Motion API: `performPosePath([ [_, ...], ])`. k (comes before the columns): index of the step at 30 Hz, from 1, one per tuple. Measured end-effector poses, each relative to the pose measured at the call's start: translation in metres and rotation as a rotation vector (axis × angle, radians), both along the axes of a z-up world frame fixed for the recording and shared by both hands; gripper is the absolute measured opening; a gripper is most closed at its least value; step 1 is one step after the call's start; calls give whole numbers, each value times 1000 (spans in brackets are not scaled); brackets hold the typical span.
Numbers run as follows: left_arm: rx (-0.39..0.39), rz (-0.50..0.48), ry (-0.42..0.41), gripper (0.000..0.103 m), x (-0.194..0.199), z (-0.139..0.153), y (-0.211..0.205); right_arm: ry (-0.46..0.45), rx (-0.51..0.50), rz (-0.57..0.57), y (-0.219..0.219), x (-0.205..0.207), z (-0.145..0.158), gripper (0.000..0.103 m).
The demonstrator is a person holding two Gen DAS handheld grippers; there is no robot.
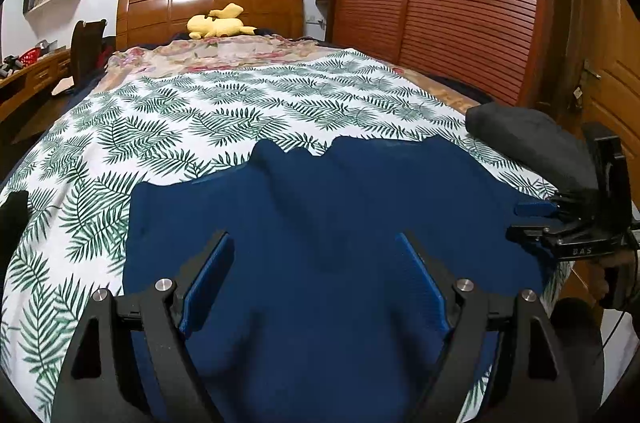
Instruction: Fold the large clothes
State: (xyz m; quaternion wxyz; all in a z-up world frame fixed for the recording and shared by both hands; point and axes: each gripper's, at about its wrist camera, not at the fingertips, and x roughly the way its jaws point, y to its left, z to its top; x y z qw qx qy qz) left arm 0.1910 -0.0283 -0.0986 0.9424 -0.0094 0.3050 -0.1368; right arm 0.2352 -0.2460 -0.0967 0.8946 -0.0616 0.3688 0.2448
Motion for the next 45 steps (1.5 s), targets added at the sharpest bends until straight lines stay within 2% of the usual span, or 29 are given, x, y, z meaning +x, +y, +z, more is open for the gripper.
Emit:
performPosePath([
  [5, 1, 21, 8, 84, -27, 0, 3, -33, 18, 32, 11, -17, 3, 59],
  [8, 7, 39, 2, 82, -45, 7, 6, -62, 31, 90, 29, -28, 8, 59],
  [9, 11, 41, -2, 80, -50, 9, 8, -73, 29, 107, 34, -30, 8, 59],
  [11, 27, 62, 3, 65, -60, 11, 11, -91, 23, 145, 47, -34, 9, 59],
  [13, 26, 81, 16, 59, -67, 12, 15, -91, 22, 194, 61, -34, 7, 59],
  [19, 73, 147, 68, 46, -79, 3, 31, -64, 12, 311, 99, -18, -5, 59],
  [24, 92, 219, 136, 46, -78, -10, 52, -58, -7, 340, 105, -1, -27, 59],
  [28, 116, 250, 187, 46, -82, -24, 61, -73, -14, 351, 106, -4, -29, 59],
  [31, 74, 261, 241, 46, -86, -41, 69, -71, -8, 349, 110, -5, -27, 59],
  [34, 66, 273, 262, 46, -87, -52, 68, -80, -22, 352, 113, -8, -28, 59],
  [40, -17, 303, 288, 46, -90, -53, 73, -79, -12, 361, 105, -14, -27, 60],
  [45, -40, 328, 308, 46, -96, -51, 75, -79, -9, 361, 98, -19, -25, 60],
])
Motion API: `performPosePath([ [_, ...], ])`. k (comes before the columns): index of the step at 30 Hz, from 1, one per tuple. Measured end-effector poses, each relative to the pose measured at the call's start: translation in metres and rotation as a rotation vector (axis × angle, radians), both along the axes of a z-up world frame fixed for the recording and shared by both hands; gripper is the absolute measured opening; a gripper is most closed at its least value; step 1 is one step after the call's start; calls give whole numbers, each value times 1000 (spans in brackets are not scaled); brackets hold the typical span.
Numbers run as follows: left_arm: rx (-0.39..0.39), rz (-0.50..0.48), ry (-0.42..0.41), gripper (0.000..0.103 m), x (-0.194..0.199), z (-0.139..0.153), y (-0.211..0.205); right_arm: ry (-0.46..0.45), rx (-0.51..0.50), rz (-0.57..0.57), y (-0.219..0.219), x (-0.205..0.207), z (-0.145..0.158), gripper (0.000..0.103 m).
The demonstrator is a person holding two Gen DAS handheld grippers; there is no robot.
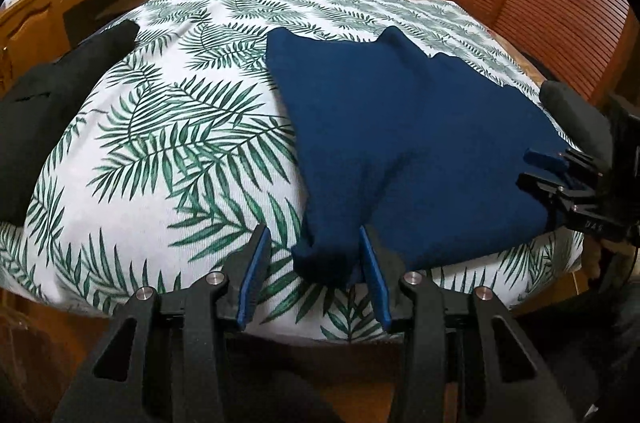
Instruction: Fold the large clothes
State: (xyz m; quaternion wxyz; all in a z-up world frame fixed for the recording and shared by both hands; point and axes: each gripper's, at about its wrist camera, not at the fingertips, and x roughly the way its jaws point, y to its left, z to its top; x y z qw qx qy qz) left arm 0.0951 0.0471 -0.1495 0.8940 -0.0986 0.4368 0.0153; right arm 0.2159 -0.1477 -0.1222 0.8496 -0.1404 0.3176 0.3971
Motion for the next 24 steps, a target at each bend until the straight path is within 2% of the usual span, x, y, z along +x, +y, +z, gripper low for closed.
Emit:
performPosePath([
  [7, -38, 28, 22, 44, -1, -3, 0, 14, 17, -2, -3, 0, 0, 60],
  [8, -49, 20, 22, 31, -1, -2, -1, 16, 19, -3, -3, 0, 0, 60],
  [9, -67, 9, 26, 28, 0, -2, -3, 16, 20, -4, -3, -1, 0, 60],
  [12, -28, 3, 9, 16, 2, 7, -11, 13, 24, -8, -7, -4, 1, 60],
  [14, -4, 0, -33, 13, 3, 22, -19, 8, 26, -14, -11, -5, 3, 60],
  [18, -4, -31, -128, 12, 10, 62, -34, 11, 52, -52, -31, -2, 8, 60],
  [24, 35, -148, -251, 12, 35, 117, -90, 0, 77, -133, -73, 0, 8, 60],
])
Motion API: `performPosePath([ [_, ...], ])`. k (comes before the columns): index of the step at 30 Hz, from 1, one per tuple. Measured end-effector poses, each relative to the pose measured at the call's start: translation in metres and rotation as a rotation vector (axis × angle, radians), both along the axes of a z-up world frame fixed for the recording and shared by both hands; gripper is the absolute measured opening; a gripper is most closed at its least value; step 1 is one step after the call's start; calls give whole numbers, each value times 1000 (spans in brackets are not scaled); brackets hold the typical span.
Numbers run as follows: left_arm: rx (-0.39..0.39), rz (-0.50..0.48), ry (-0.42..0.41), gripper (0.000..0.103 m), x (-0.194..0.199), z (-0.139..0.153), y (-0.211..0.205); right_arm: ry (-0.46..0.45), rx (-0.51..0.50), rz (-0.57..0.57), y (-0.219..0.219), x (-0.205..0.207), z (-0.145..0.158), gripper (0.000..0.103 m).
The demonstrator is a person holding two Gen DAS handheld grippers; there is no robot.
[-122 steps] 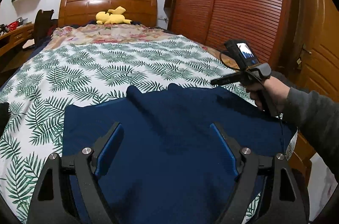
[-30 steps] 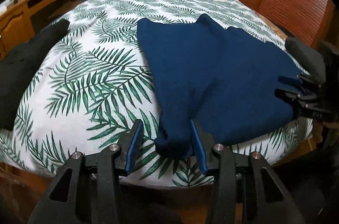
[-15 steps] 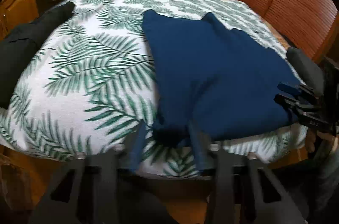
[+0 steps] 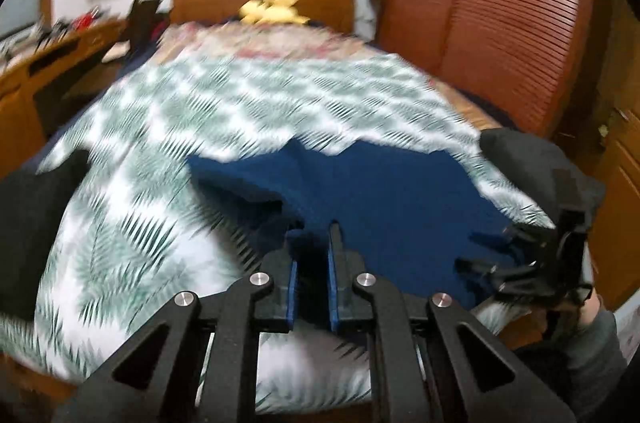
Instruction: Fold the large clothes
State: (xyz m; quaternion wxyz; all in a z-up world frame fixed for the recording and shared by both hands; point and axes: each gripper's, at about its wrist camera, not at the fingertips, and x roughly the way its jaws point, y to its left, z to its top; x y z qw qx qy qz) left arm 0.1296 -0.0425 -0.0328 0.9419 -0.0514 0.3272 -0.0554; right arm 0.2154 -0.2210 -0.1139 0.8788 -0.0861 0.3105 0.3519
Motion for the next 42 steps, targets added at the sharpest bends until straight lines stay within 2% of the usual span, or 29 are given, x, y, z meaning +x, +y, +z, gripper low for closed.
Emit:
performPosePath([
  [3, 17, -76, -41, 11, 20, 18, -42, 3, 20, -47, -26, -1, -2, 60],
  [7, 20, -163, -59, 11, 43, 25, -90, 12, 23, -88, -51, -7, -7, 60],
  [13, 22, -313, -50, 11, 60, 22, -165, 18, 53, -133, -80, -18, -1, 60],
  [17, 53, -376, -14, 11, 74, 9, -195, 24, 63, -174, -100, -26, 1, 60],
  [21, 26, -364, 60, 12, 88, -5, -195, 36, 77, -214, -110, -26, 4, 60],
  [24, -15, -362, 96, 18, 87, -11, -187, 35, 83, -228, -117, -26, 9, 60],
  [28, -1, -332, 51, 45, 72, -7, -178, 16, 104, -225, -115, -24, 22, 60],
  [30, 18, -316, 21, 49, 65, -2, -171, 0, 116, -217, -115, -24, 28, 60],
  [31, 27, -309, 11, 57, 64, -1, -166, -11, 126, -211, -113, -24, 33, 60],
  [32, 35, -302, 3, 69, 63, -1, -161, -22, 136, -202, -112, -26, 38, 60],
  [34, 48, -280, -23, 80, 58, -1, -149, -44, 159, -179, -105, -32, 49, 60],
  [38, 60, -236, -15, 80, 54, -9, -127, -60, 196, -126, -91, -35, 59, 60],
  [42, 74, -203, 6, 80, 53, -18, -108, -41, 177, -101, -71, -25, 56, 60],
])
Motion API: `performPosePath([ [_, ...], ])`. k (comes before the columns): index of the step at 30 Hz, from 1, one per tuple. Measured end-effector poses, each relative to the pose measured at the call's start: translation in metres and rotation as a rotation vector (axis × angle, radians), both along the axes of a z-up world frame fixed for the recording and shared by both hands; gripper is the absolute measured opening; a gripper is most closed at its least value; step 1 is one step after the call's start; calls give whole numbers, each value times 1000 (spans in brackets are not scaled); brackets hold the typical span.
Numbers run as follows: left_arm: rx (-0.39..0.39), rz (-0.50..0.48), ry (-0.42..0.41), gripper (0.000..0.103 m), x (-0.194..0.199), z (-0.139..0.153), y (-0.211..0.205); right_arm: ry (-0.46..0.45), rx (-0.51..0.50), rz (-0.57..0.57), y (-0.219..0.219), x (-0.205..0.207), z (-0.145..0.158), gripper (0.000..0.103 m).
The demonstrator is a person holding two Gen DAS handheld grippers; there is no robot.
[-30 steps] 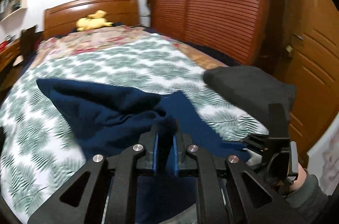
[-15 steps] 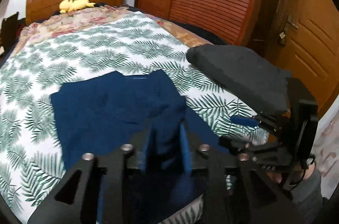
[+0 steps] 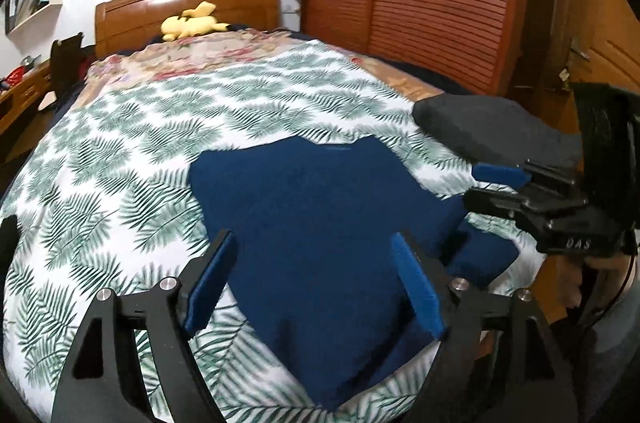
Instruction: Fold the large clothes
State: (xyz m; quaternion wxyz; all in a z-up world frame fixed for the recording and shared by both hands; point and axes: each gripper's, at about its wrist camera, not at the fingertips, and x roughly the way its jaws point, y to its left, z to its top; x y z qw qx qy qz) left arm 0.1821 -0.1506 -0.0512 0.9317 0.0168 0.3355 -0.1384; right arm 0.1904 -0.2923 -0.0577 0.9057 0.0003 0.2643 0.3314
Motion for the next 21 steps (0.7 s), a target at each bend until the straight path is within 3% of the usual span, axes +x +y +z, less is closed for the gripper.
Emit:
performPosePath([
  [13, 14, 44, 12, 80, -10, -19, 34, 104, -62, 17, 27, 38, -14, 60],
  [21, 6, 65, 29, 80, -15, -30, 44, 118, -80, 17, 35, 43, -14, 60],
])
